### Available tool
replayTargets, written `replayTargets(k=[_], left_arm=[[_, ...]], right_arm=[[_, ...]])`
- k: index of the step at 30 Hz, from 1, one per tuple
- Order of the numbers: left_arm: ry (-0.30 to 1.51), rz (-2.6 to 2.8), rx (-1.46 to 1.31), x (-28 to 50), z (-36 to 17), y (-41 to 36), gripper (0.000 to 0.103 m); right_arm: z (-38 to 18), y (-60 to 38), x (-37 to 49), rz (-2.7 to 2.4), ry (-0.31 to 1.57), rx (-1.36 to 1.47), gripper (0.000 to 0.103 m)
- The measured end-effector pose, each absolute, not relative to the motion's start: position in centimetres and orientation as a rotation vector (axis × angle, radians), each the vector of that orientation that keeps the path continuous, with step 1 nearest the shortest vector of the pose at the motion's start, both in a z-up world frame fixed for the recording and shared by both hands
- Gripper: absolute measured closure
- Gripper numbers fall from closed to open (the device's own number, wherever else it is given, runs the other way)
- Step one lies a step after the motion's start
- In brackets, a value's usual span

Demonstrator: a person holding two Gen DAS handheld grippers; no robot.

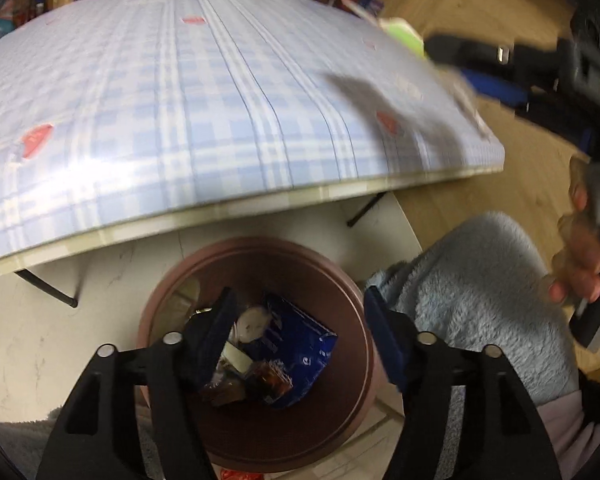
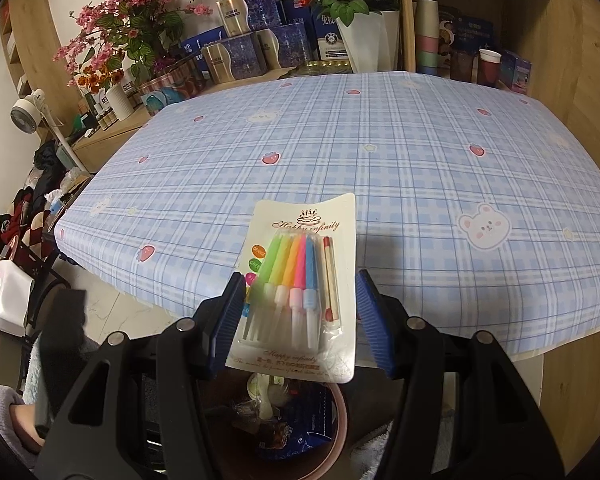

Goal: Collect trash
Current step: 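Carry the cream pad over the brown bin and open the left tool, then lower the candle card into the brown bin and open the right tool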

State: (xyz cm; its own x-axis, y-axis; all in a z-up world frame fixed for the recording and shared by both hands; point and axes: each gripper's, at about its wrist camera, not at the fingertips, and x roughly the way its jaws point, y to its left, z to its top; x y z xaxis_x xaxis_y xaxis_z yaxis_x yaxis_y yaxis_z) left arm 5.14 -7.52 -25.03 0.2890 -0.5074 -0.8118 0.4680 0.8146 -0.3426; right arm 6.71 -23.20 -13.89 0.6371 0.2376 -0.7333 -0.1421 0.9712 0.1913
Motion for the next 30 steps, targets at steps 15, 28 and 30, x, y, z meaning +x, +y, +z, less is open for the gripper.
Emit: replayTargets(k=[15, 28, 30], left_arm=[[0.799, -0.255, -0.135, 3.2, -17.6, 1.4, 0.007], [0.737, -0.099, -0.157, 1.4, -17.2, 5.3, 0.006], [0.738, -0.095, -0.159, 1.2, -17.3, 5.5, 0.006]], right_arm=[[-14.9, -22.0, 5.4, 0.248, 0.874, 0.112, 0.046], [-17.7, -17.5, 1.9, 0.365, 0.975, 0.017, 0.046], [-18.4, -16.9, 1.5, 0.380, 0.998, 0.009, 0.046]])
